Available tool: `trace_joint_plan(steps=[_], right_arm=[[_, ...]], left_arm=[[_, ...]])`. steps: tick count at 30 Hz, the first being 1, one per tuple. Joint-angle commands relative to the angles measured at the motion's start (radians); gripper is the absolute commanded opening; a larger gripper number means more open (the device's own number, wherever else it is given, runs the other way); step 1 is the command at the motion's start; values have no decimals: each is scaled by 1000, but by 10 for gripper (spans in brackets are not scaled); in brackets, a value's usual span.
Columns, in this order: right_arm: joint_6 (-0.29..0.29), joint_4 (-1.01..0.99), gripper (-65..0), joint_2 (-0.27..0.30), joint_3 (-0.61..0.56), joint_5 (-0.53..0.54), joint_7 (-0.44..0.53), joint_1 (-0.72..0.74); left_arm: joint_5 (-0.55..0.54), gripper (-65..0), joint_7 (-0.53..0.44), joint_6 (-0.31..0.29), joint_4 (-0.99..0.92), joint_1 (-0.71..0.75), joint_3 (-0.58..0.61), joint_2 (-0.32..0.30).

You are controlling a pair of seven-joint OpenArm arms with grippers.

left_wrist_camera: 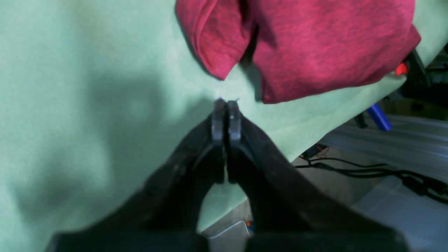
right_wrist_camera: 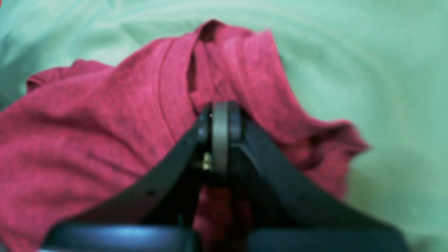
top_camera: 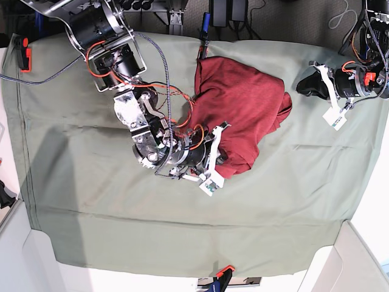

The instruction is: Fold the T-shirt properly

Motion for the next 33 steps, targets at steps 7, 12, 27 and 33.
trace_joint_plan(steps=[7, 12, 27, 33], right_arm=[[1, 316, -650, 52, 4, 43, -76, -82], [-9, 478, -650, 175, 26, 48, -105, -221], [-28, 957, -650, 464, 409, 201, -162, -874], [-15, 1027, -650, 507, 530, 269, -178, -1107]], left_arm=[[-29, -650, -5, -6, 24, 86, -151, -23], [-81, -650, 9, -6, 24, 200, -297, -22], [-98, -650, 22, -6, 233, 563, -491, 89], [-30, -650, 22, -6, 265, 629, -489, 153]])
